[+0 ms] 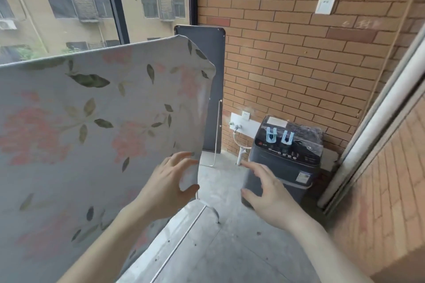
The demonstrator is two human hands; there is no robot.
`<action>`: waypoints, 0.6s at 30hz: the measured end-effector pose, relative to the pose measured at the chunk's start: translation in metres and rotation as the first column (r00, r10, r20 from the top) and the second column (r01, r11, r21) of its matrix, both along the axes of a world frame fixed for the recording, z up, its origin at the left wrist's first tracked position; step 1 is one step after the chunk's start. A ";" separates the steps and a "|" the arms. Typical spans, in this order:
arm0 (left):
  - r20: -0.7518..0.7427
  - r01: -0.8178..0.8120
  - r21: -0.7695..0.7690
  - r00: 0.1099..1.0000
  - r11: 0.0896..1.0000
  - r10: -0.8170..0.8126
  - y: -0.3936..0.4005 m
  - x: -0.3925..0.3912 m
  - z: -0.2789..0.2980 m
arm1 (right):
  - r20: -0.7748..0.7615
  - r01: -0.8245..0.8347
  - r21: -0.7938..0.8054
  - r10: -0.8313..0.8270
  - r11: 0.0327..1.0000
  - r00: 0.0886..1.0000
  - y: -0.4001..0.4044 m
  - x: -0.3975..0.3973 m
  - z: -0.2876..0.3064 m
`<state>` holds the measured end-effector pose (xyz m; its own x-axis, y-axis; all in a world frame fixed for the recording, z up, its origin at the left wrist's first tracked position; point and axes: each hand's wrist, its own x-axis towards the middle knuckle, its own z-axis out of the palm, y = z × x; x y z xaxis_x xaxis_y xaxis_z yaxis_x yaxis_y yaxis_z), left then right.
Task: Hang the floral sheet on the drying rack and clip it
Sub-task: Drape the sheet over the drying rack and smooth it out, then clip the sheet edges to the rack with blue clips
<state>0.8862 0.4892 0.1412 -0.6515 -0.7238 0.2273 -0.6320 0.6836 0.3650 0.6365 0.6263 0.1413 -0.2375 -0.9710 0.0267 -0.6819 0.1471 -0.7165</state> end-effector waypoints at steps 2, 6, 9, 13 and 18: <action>-0.002 0.018 0.019 1.000 1.000 -0.018 -0.010 -0.043 -0.007 | 0.007 0.017 0.003 -0.017 1.000 1.000 -0.010 -0.042 -0.002; 0.006 0.034 0.062 0.999 0.997 -0.035 -0.035 -0.105 -0.025 | 0.041 0.061 0.022 -0.062 0.998 0.997 -0.035 -0.107 -0.012; 0.010 0.030 0.105 0.999 0.994 -0.031 -0.064 -0.144 -0.040 | 0.043 0.089 0.050 -0.091 0.995 0.995 -0.060 -0.152 -0.025; -0.008 0.027 0.149 1.000 0.989 -0.026 -0.127 -0.213 -0.059 | 0.044 0.155 0.051 -0.157 0.987 0.987 -0.115 -0.225 -0.049; -0.027 0.008 0.237 1.000 0.971 -0.002 -0.216 -0.284 -0.080 | 0.004 0.194 0.136 -0.196 0.972 0.981 -0.189 -0.297 -0.072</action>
<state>0.6018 0.2735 0.0609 -0.6514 -0.7558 0.0667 -0.6165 0.5785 0.5341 0.3398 0.4373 0.0693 -0.4217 -0.9005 -0.1061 -0.6187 0.3713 -0.6924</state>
